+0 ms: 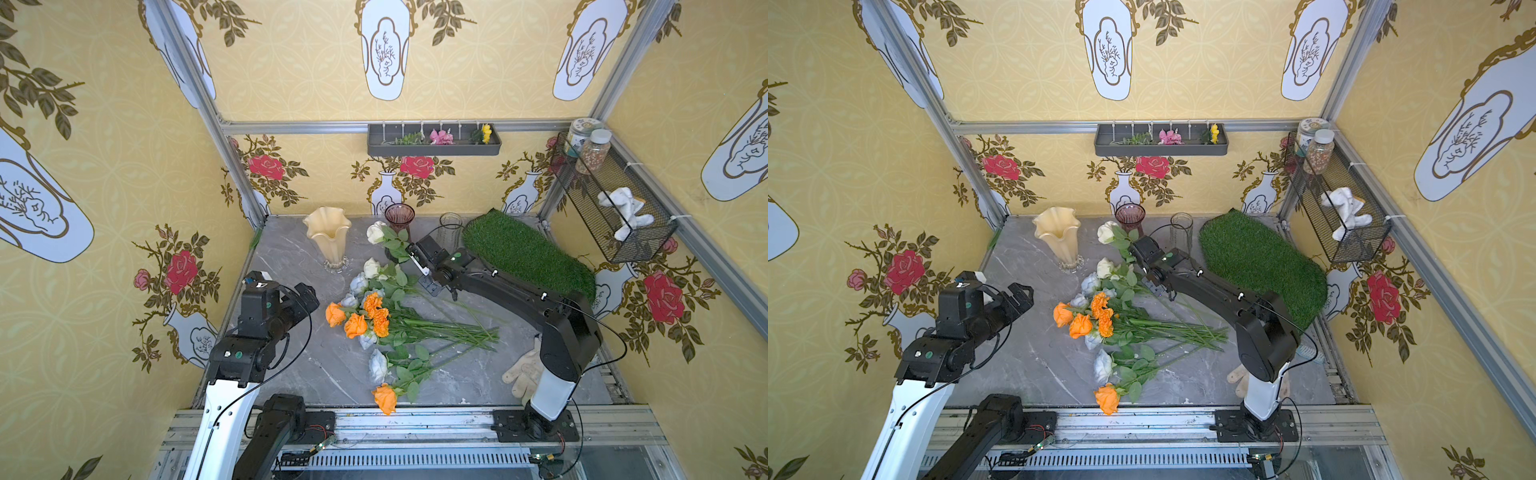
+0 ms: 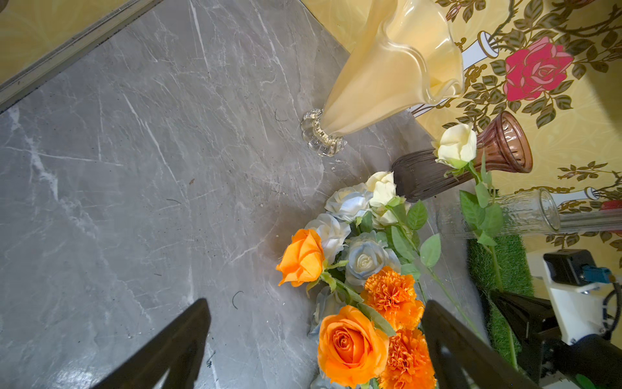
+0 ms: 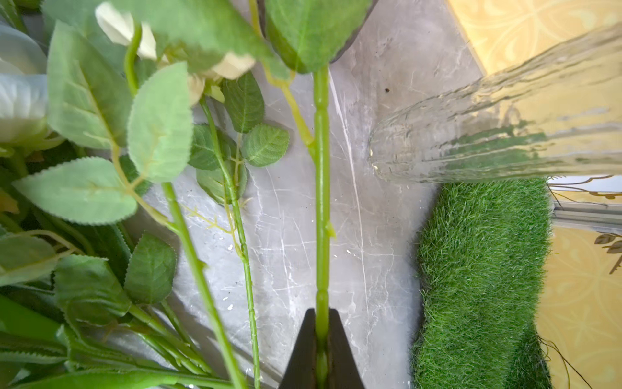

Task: Arrange the flowers in different vases according to their colors
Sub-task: Pick up the flower at the center of the board.

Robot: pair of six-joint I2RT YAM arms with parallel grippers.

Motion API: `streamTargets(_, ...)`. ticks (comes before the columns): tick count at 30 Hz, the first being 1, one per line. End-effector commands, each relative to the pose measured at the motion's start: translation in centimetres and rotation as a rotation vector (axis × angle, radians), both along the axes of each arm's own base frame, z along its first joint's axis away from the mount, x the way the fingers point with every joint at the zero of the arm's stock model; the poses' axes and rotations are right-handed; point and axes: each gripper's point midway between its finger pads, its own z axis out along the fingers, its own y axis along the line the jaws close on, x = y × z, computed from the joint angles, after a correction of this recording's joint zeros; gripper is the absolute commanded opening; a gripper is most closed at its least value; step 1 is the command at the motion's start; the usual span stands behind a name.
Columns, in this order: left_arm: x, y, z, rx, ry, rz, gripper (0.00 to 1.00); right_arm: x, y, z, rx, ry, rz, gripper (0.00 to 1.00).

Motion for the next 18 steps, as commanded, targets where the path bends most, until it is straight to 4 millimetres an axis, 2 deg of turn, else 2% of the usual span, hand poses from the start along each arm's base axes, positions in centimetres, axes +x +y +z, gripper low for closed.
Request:
streamTargets(1, 0.2, 0.0, 0.1, 0.003, -0.01, -0.002, 1.0, 0.3, 1.0, 0.0, 0.069, -0.023, 0.014, 0.0)
streamTargets(4, 0.2, 0.0, 0.0, 0.003, -0.006, -0.003, 1.0, 1.3, 2.2, 1.2, 0.18, -0.116, 0.065, 0.0)
streamTargets(8, 0.3, -0.1, -0.2, 0.001, 0.001, -0.007, 1.0, 3.3, 3.3, 5.3, 0.386, -0.232, 0.1, 0.0)
streamTargets(11, 0.4, -0.3, -0.1, -0.007, -0.001, -0.016, 1.0, 3.9, 4.3, 8.4, 0.483, -0.253, 0.116, 0.0)
streamTargets(14, 0.4, -0.9, 0.3, -0.029, -0.021, -0.046, 1.0, 3.0, 6.1, 10.7, 0.531, -0.217, 0.154, 0.0)
streamTargets(18, 0.4, -3.2, 1.4, -0.107, -0.057, -0.154, 0.97, 0.0, 7.9, 12.5, 0.683, -0.039, 0.116, 0.0)
